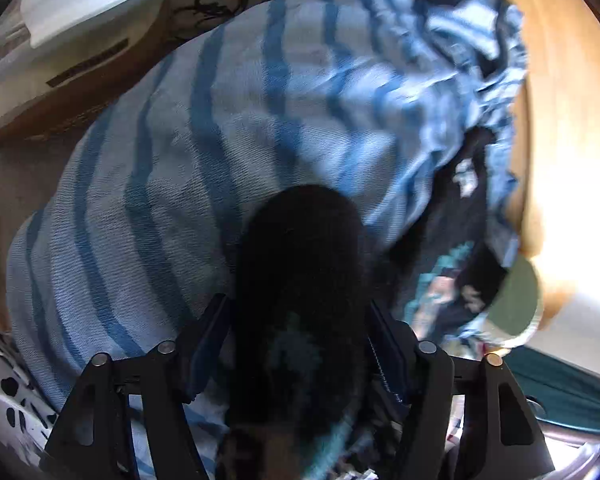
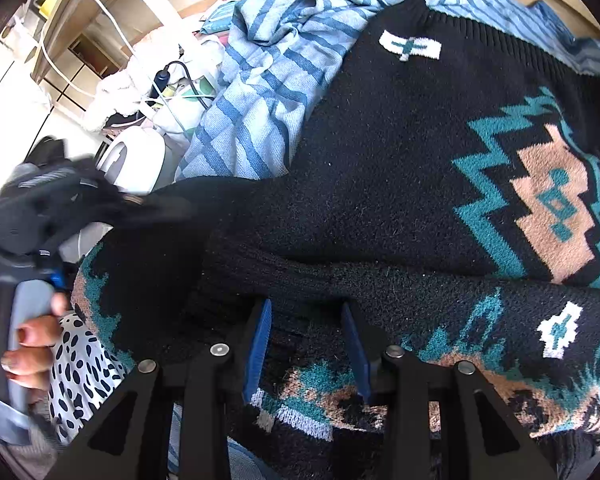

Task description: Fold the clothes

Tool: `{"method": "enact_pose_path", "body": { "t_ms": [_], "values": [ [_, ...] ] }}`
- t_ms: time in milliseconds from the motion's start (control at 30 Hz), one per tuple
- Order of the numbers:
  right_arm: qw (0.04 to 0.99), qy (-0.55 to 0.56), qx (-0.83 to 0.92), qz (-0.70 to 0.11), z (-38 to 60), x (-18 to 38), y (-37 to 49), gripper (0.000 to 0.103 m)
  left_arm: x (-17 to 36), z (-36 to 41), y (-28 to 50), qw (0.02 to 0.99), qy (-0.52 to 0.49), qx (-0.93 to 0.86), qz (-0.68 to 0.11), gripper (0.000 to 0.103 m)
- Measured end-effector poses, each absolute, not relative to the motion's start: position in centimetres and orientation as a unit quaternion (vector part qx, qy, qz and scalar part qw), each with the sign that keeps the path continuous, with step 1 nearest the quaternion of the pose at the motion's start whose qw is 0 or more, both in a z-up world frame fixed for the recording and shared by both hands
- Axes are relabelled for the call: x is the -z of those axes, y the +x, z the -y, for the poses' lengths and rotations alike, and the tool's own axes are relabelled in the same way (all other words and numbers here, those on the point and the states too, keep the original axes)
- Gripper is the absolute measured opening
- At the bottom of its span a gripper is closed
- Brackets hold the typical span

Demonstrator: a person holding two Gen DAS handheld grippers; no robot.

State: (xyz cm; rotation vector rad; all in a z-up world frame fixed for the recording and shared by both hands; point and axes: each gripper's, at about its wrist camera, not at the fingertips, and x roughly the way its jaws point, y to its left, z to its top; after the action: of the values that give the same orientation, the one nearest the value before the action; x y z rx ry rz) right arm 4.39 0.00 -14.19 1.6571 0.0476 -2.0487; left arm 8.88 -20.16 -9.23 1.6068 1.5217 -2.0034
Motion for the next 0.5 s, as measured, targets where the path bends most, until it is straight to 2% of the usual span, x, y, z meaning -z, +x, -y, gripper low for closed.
{"method": "enact_pose_path", "body": {
  "t_ms": [33, 100, 267, 367, 500],
  "values": [
    [0.254, 0.608, 0.752, -0.018, 0.3, 14.2, 4.5, 0.041, 9.4, 19.9, 8.5, 0.078, 0.54, 0.671, -0.502, 0.034],
    [0.26, 0.607, 0.75, -0.02, 0.9, 14.3, 4.8, 0.041, 9.6, 19.4, 7.8, 0.078, 0.547, 0.674, -0.49, 0.022],
    [0.276, 0.605, 0.747, -0.024, 2.4, 14.4, 5.5, 0.039, 5.0, 18.5, 8.0, 0.094, 0.523, 0.747, -0.4, 0.015],
    [0.286, 0.603, 0.744, -0.026, 3.3, 14.5, 5.9, 0.039, 1.8, 18.0, 7.8, 0.084, 0.503, 0.789, -0.343, 0.005],
    [0.283, 0.605, 0.744, 0.002, 3.0, 14.9, 5.9, 0.039, 1.9, 18.4, 7.0, 0.089, 0.516, 0.789, -0.321, 0.005]
  ]
}}
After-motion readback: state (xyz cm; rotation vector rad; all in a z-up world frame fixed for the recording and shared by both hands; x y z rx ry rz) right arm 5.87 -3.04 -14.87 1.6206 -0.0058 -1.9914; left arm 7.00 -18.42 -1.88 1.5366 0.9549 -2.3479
